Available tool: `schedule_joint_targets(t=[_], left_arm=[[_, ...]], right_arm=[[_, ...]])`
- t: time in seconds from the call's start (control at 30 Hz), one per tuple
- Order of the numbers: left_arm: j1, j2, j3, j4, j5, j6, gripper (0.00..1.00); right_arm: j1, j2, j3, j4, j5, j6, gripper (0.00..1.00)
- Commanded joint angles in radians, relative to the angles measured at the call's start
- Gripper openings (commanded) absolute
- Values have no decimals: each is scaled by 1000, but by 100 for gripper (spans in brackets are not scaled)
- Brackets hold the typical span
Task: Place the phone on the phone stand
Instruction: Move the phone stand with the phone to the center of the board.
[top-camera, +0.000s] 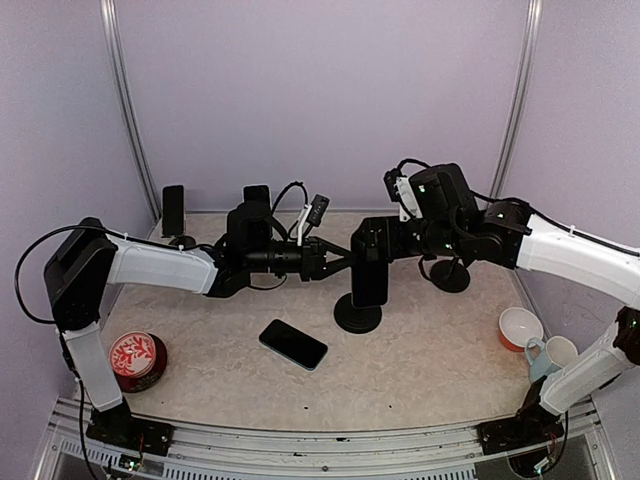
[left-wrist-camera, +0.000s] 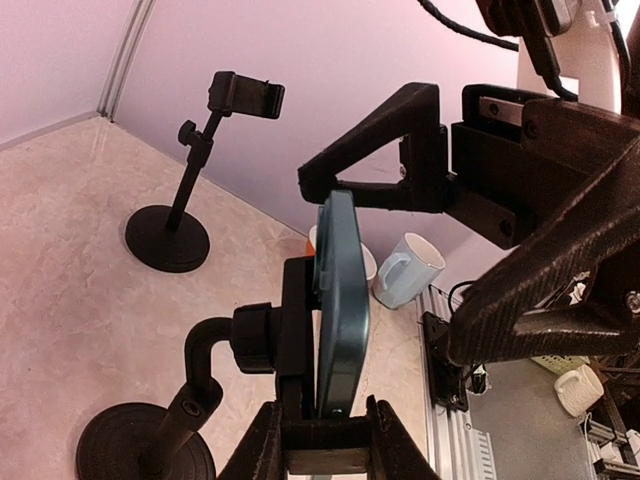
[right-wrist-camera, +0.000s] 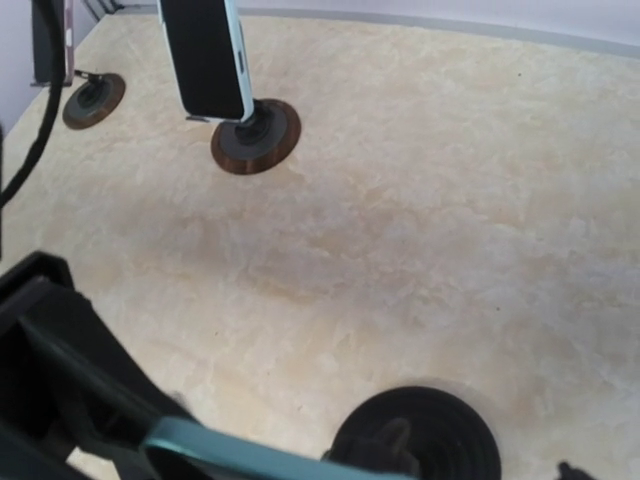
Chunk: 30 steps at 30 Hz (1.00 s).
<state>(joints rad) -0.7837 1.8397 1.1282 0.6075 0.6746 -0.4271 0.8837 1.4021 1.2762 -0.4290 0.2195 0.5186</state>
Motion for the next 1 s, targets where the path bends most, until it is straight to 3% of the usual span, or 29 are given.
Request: schedule_joint_targets(t=[0.0, 0.33, 0.47, 0.73, 0.83, 0.97], left_arm=[[12, -29, -24, 124, 8, -6, 29], [24, -65, -90, 159, 2, -25, 39], [27, -81, -111, 162, -1, -25, 49], [37, -157, -177, 151, -40, -24, 83], [42, -201, -217, 133, -71, -20, 91], [47, -263, -282, 116, -102, -17, 93]], right_arm=[[14, 27, 42, -7, 36, 19, 100], [44, 84, 100, -25, 78, 11, 100], [52, 106, 127, -37, 90, 2, 100], [67, 149, 163, -75, 136, -18, 100], [74, 159, 169, -82, 148, -21, 100], [81, 169, 173, -85, 176, -30, 100]])
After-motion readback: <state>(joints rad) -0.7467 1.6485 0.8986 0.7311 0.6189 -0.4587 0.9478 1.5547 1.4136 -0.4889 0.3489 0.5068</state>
